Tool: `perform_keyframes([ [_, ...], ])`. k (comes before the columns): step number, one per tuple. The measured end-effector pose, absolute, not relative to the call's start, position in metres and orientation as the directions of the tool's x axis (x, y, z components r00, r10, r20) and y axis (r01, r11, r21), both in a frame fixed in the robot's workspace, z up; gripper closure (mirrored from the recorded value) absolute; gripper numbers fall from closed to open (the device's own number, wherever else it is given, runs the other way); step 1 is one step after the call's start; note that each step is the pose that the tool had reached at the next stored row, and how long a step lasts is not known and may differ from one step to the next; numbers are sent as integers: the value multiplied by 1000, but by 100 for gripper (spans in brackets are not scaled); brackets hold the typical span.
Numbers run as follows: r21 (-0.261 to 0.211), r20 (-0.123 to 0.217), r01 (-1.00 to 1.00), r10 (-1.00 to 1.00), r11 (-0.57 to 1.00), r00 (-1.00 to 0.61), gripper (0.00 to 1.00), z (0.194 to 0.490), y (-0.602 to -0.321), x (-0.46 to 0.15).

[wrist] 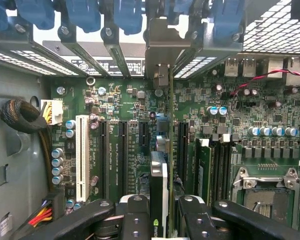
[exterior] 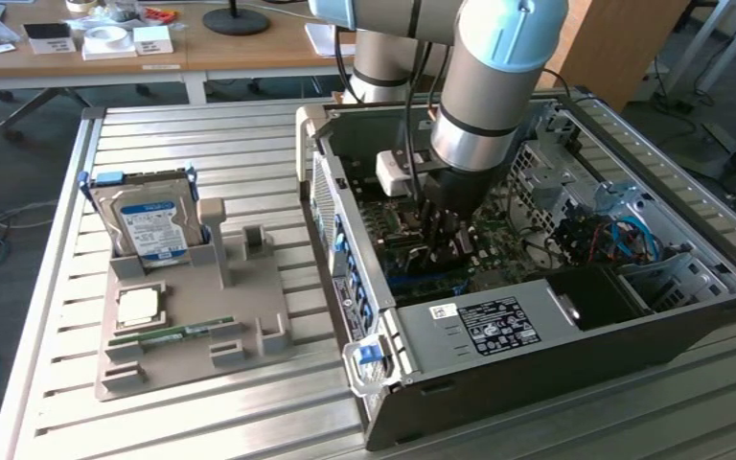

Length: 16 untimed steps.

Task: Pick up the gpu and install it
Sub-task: 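Insert the gpu into the slot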

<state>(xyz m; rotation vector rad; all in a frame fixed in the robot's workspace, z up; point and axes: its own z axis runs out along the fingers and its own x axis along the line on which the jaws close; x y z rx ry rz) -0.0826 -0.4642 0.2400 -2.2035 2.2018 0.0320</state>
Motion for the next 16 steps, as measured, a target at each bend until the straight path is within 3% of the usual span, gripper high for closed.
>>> perform_keyframes([
  [16,-5,-34,-999,-999,39,-38,73,240,-464,-84],
])
